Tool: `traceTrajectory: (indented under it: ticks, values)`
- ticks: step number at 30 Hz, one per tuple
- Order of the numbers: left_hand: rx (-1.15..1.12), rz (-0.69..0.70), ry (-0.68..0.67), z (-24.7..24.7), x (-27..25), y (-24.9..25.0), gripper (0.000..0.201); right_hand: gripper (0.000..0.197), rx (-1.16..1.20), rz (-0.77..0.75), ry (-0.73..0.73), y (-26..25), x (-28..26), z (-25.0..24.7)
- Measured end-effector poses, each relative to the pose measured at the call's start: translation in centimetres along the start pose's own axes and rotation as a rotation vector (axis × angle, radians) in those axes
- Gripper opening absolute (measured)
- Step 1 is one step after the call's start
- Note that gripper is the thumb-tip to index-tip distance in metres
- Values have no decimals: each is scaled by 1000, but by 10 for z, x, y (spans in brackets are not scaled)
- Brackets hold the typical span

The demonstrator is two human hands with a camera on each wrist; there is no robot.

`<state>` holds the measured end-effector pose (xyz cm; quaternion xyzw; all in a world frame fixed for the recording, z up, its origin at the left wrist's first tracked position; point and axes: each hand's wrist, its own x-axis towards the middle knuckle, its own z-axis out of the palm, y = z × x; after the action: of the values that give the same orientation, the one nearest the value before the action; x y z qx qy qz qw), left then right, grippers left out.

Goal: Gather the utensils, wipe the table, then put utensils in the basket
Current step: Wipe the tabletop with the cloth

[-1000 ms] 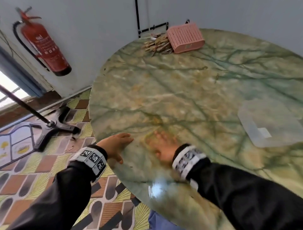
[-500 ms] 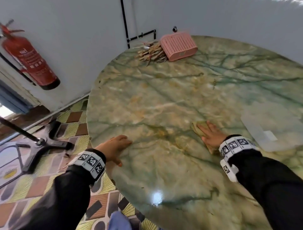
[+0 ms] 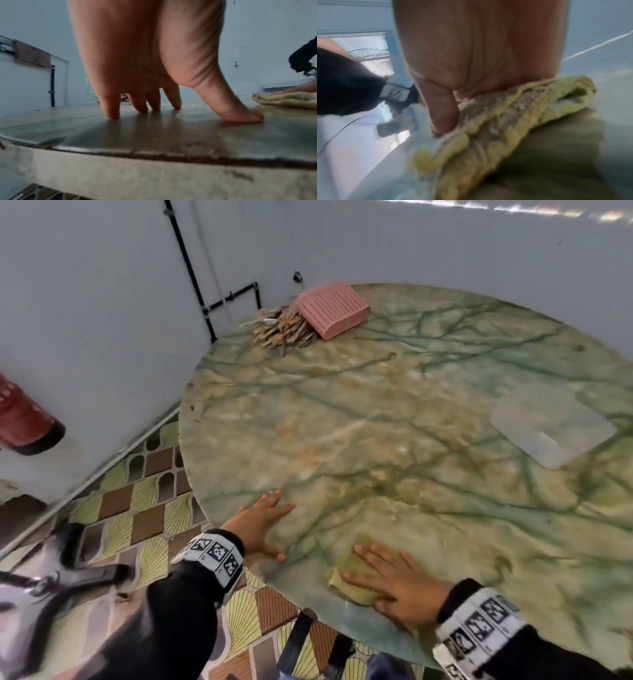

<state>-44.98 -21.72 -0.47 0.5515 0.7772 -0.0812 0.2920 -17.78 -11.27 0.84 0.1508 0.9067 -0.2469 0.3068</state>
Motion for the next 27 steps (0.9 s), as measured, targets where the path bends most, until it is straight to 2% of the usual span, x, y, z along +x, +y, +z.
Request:
traceTrajectory:
  ticks: [2, 5, 7, 9, 10, 12, 15, 17, 20, 22, 23, 25, 27]
  values:
    - [3, 24, 4, 1, 0, -3, 104, 59, 61, 171, -1, 33, -21, -4]
    - [-15, 49, 7, 2, -1, -5, 103, 72, 133, 482, 150, 92, -26, -25]
    - [-9, 60, 9, 1, -2, -5, 103, 67, 176, 637, 261, 117, -8, -41]
    - [-13, 66, 10, 1, -3, -5, 103, 62, 188, 714, 331, 113, 23, -57]
    - [-23, 68, 7, 1, -3, -5, 103, 61, 152, 683, 359, 99, 40, -63]
    - [-36, 75, -4, -1, -2, -6, 104, 58, 21, 488, 376, 55, 73, -68]
    - [-72, 94, -25, -4, -2, -9, 105, 58, -106, 203, 264, -32, 95, -50]
    - [-95, 110, -40, -6, -2, -13, 107, 57, -136, 81, 173, -70, 81, -25]
    - [-99, 125, -66, -7, -2, -16, 110, 61, -66, 13, 94, -63, 34, 10]
    - [-107, 133, -73, -7, -2, -17, 110, 53, 7, 43, 57, -28, 2, 16]
    - [-103, 138, -75, -7, -2, -17, 110, 55, 18, 83, 42, -9, -10, 13]
    - [-92, 142, -75, -6, -2, -16, 110, 84, 18, 267, 91, 38, -22, 1]
    - [-105, 145, -75, -6, -1, -17, 109, 69, 93, 496, 187, 80, -19, -17]
